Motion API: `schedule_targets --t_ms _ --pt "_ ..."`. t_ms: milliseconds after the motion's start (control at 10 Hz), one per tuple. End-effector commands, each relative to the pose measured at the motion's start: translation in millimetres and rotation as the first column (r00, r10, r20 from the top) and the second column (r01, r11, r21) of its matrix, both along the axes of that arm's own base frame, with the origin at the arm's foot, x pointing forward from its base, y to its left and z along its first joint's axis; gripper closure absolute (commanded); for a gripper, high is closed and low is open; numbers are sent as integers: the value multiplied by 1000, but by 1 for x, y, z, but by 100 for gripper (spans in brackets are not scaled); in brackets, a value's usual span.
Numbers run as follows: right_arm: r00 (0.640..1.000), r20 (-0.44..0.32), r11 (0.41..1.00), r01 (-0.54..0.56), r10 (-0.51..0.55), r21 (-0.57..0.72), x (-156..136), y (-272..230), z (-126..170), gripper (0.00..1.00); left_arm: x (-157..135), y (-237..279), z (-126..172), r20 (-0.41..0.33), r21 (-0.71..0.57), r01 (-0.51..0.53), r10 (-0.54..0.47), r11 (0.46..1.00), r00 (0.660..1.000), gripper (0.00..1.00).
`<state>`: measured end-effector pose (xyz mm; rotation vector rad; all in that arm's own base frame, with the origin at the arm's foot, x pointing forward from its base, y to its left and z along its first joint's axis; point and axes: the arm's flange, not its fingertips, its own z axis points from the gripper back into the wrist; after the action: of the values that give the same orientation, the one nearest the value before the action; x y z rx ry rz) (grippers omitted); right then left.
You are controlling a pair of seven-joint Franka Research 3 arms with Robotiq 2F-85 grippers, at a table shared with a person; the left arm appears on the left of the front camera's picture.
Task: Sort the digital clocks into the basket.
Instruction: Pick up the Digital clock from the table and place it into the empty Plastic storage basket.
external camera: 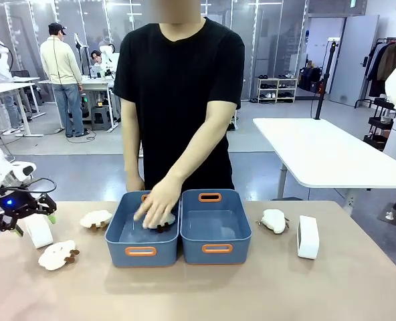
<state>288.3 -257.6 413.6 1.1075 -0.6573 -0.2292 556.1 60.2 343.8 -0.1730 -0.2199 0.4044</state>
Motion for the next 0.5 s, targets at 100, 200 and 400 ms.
schedule_targets --t_ms 100,200,400 --pt "1000 2 1000 -5 5 3 -2 0 0 0 16 -9 -12 44 97 -98 95 990 995 0" --pt "1000 2 1000 -5 5 3 -2 0 0 0 21 -11 -15 41 87 -86 82 993 996 0" --pt "1000 2 1000 -5 5 3 -2 0 0 0 21 -9 -18 24 125 -67 64 990 998 38"
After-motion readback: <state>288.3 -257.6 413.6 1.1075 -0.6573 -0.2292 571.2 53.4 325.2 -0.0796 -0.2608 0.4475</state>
